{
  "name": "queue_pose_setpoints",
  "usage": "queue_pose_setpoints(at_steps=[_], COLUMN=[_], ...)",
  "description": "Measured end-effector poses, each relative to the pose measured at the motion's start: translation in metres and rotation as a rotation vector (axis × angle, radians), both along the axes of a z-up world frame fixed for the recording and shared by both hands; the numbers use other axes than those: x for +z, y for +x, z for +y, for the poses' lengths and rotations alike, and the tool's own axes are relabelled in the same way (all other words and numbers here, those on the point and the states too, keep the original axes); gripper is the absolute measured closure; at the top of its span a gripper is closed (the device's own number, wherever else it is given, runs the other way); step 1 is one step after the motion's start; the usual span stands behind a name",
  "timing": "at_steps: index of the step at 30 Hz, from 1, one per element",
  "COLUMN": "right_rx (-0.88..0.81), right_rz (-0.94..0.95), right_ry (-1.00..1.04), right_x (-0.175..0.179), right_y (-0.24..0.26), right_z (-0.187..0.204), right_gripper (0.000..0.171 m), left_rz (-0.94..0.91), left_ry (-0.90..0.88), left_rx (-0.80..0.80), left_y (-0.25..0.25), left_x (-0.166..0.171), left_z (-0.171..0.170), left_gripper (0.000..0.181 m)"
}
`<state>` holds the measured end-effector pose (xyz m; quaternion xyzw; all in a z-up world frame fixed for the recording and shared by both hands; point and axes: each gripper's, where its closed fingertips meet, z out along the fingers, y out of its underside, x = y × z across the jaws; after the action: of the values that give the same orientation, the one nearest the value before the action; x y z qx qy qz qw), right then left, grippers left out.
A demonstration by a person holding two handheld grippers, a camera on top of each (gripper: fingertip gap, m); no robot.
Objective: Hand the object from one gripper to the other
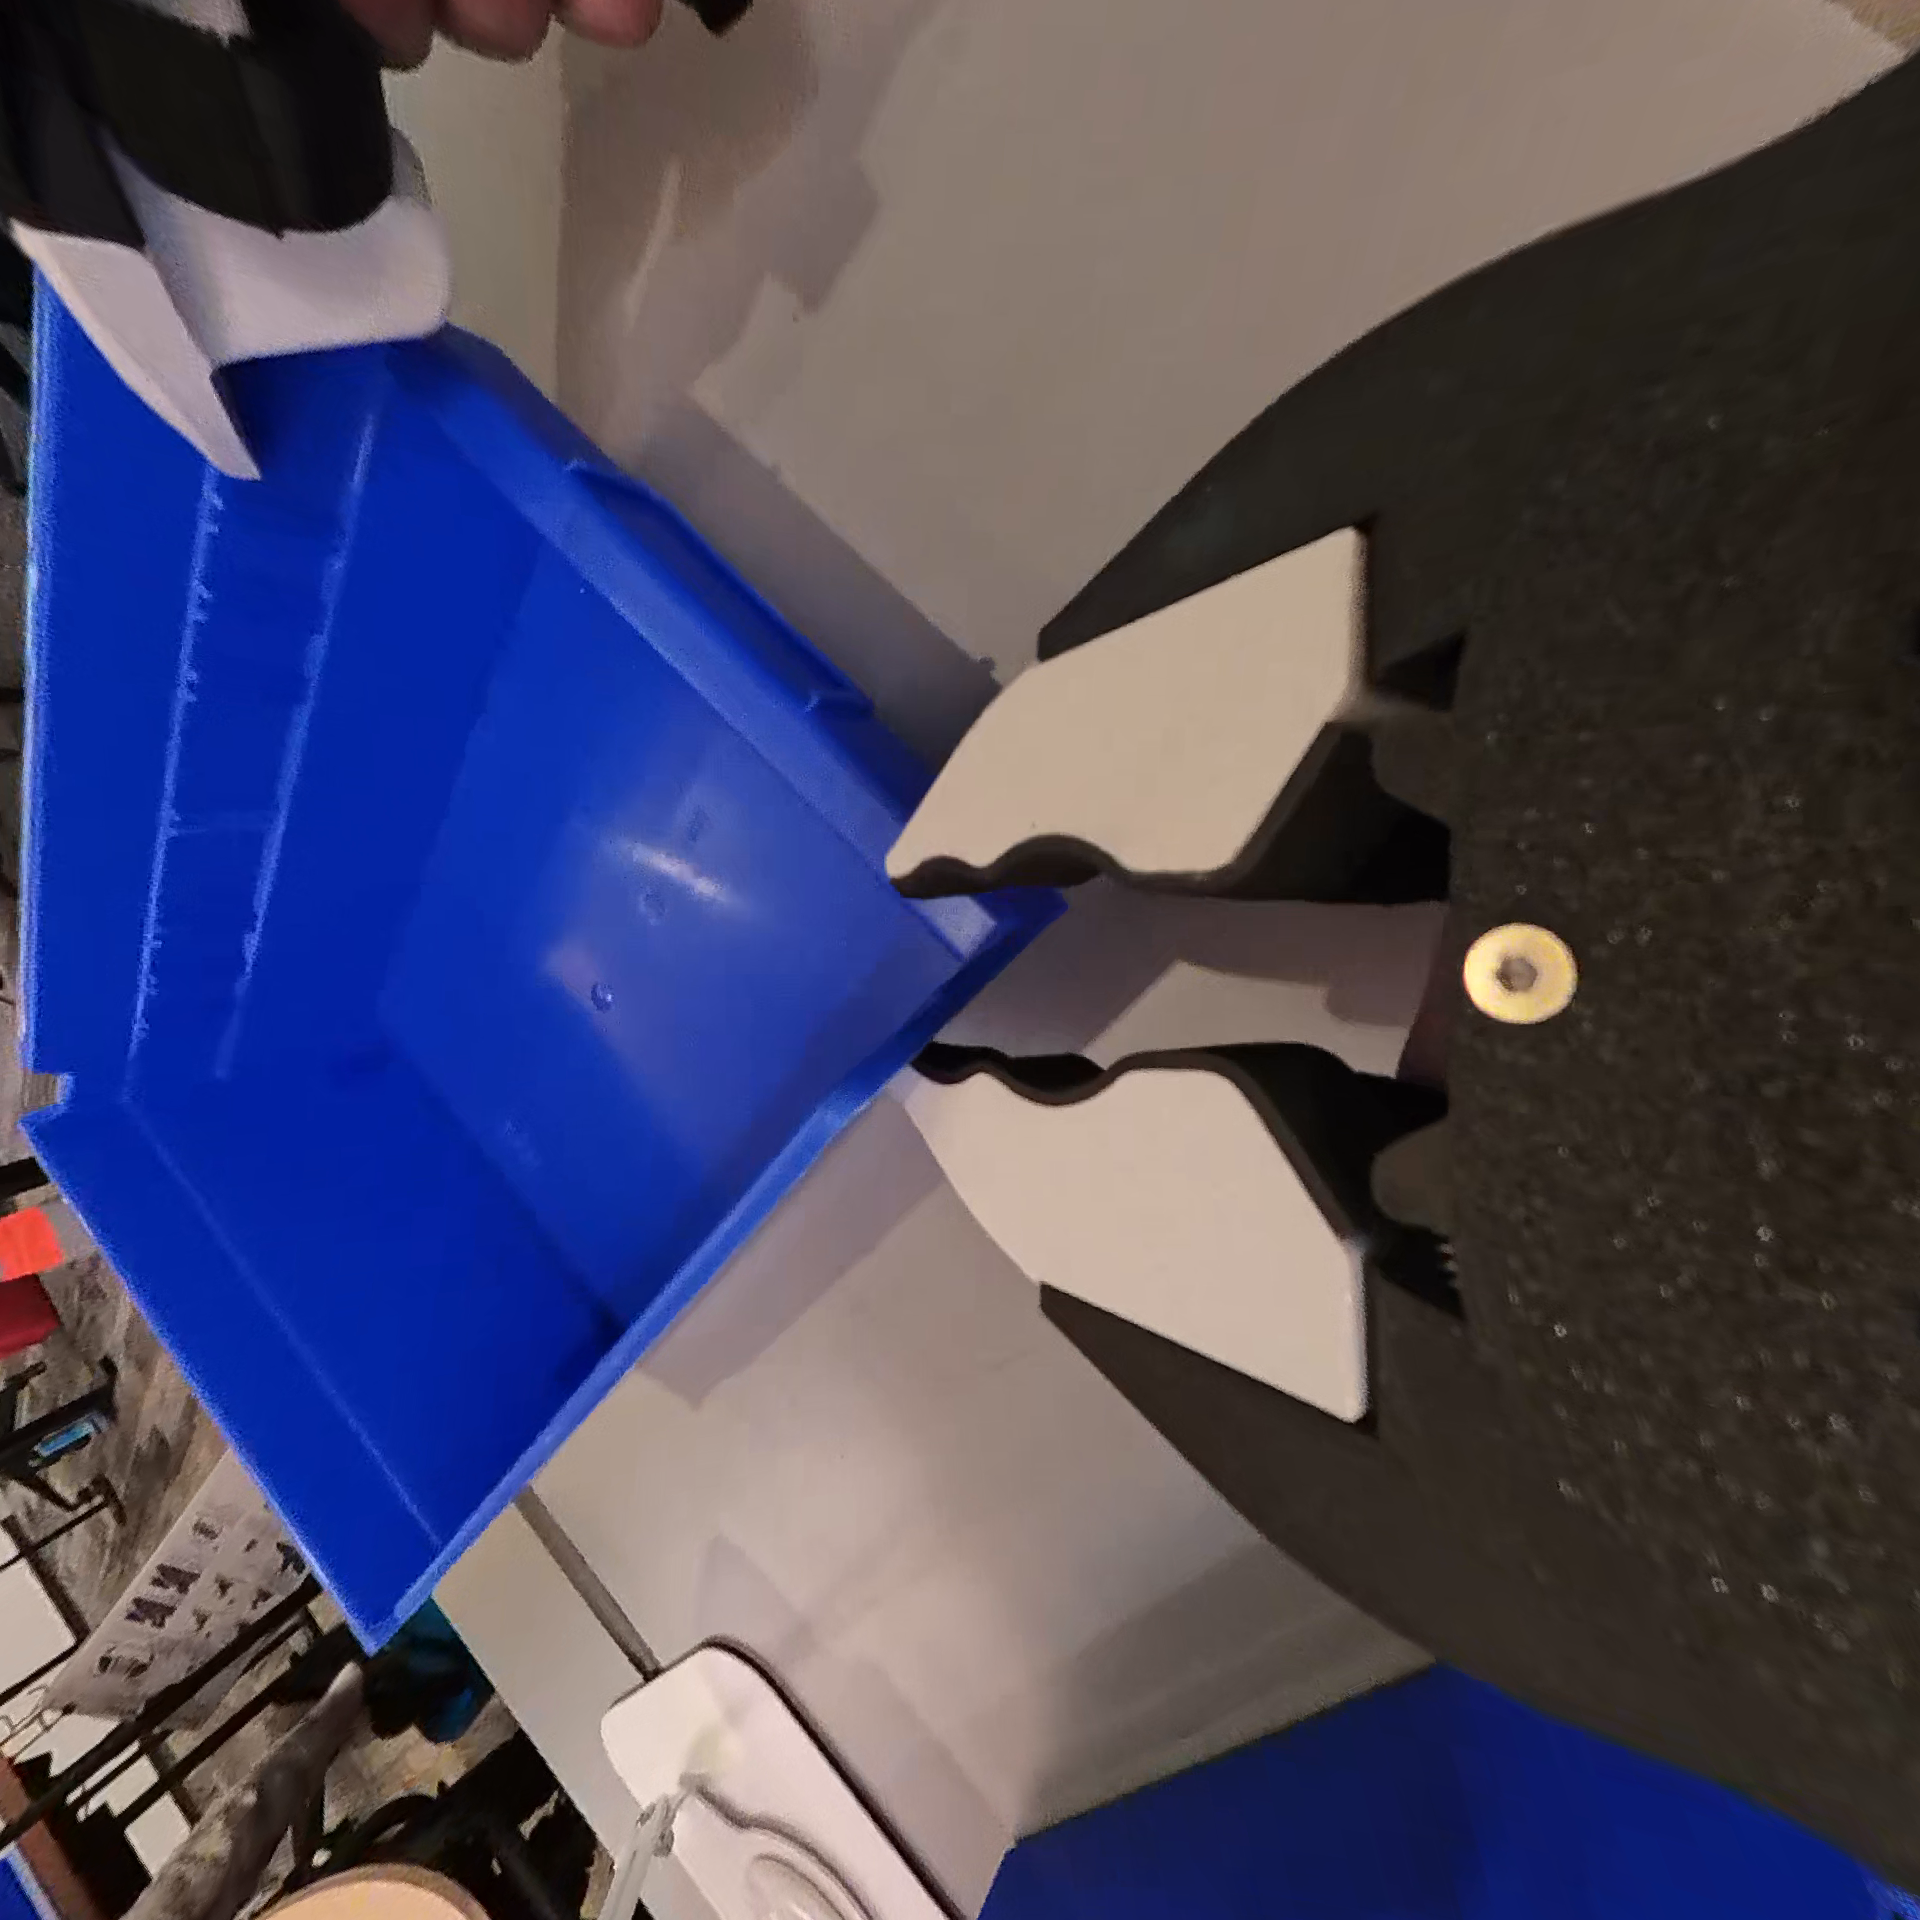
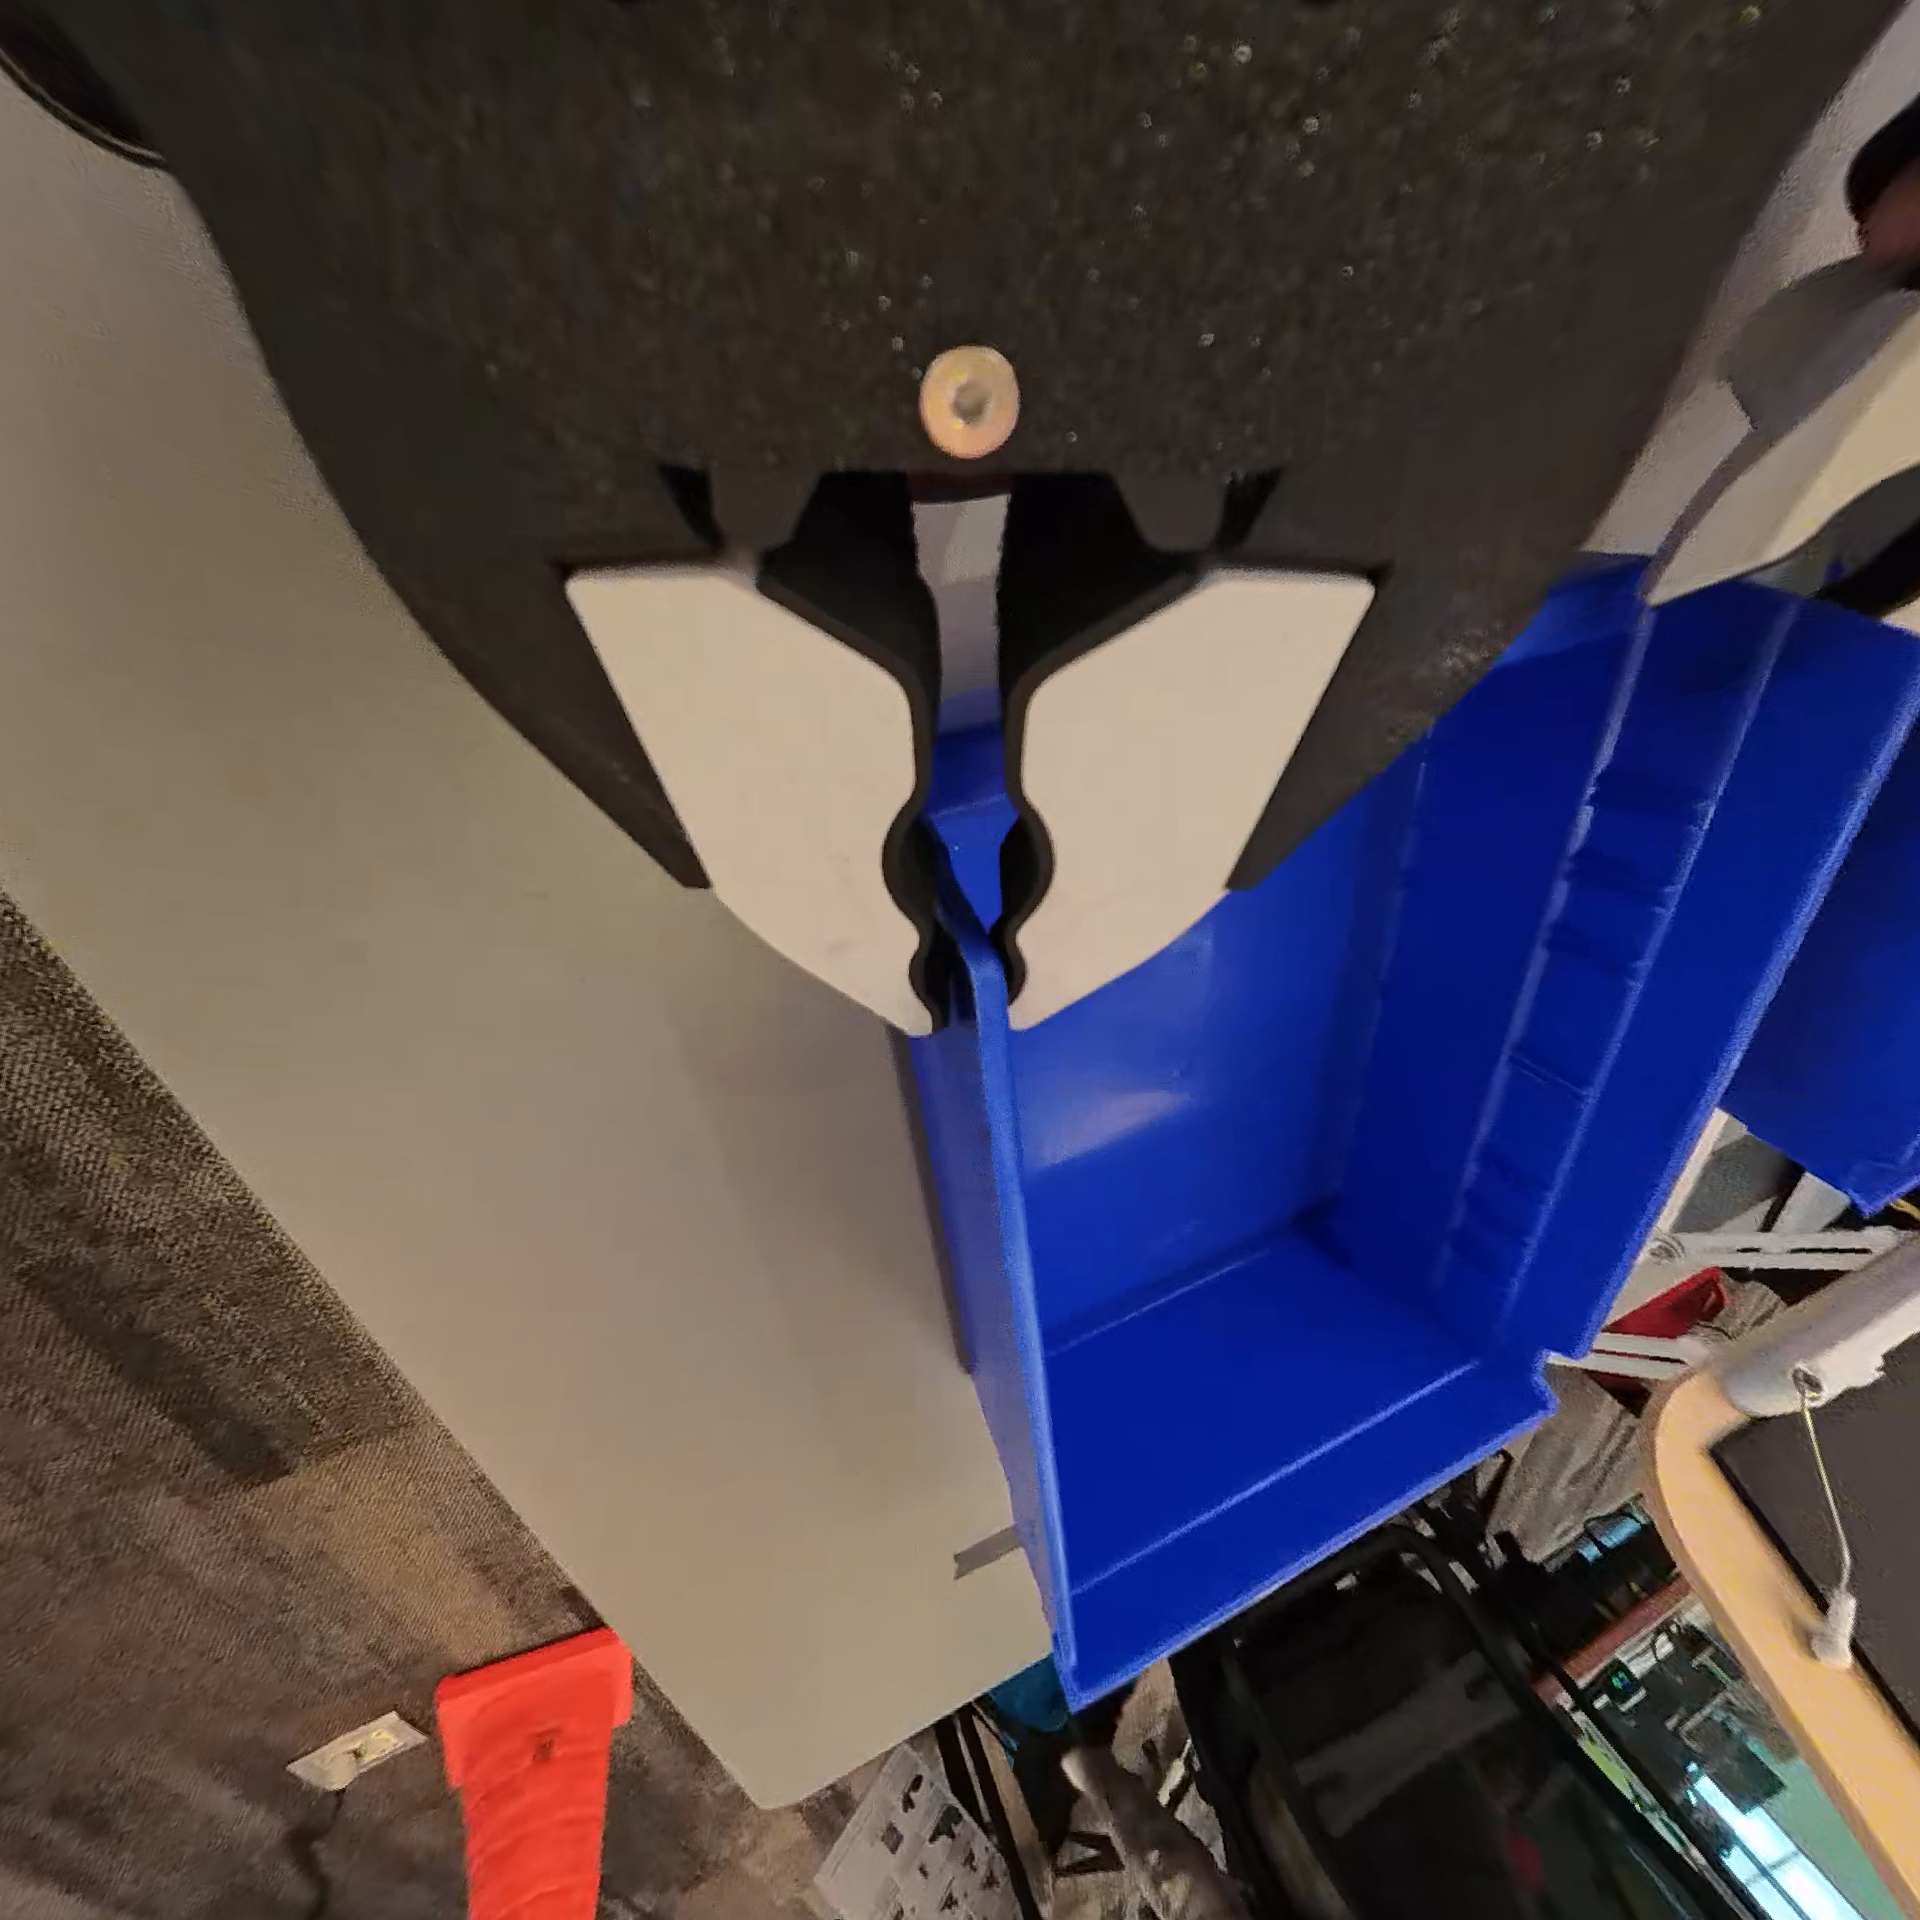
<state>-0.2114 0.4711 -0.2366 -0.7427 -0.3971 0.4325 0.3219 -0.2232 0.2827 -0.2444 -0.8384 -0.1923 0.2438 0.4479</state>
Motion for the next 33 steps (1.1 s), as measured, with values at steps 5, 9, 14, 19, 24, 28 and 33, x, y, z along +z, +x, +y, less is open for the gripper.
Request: queue_pose_setpoints(at_steps=[5, 9, 14, 19, 24, 28, 33], right_rx=[-0.018, -0.197, -0.232, 0.108, 0.503, 0.539, 0.452], right_rz=[-0.015, 0.005, 0.061, 0.176, 0.153, 0.045, -0.036], right_ry=[0.076, 0.253, 0.481, 0.500, 0.338, 0.311, 0.252], right_x=[0.004, 0.035, 0.086, 0.100, 0.042, 0.001, -0.016], right_y=[0.006, 0.024, 0.025, -0.019, -0.052, -0.080, -0.100], right_z=[0.002, 0.023, -0.012, -0.165, -0.339, -0.382, -0.388], right_gripper=[0.159, 0.128, 0.126, 0.124, 0.122, 0.126, 0.133], left_rz=[-0.057, -0.154, 0.058, 0.030, -0.115, -0.147, -0.187], left_ry=[0.065, 0.179, 0.362, 0.435, 0.293, 0.164, 0.168], left_rx=[-0.071, -0.087, 0.139, 0.451, 0.432, 0.507, 0.548], left_y=[0.016, 0.022, -0.025, -0.078, -0.089, -0.098, -0.109], left_x=[0.026, 0.064, 0.119, 0.094, 0.026, -0.002, -0.004], left_z=[-0.017, -0.070, -0.214, -0.357, -0.359, -0.358, -0.365], left_gripper=[0.153, 0.141, 0.140, 0.141, 0.126, 0.141, 0.162])
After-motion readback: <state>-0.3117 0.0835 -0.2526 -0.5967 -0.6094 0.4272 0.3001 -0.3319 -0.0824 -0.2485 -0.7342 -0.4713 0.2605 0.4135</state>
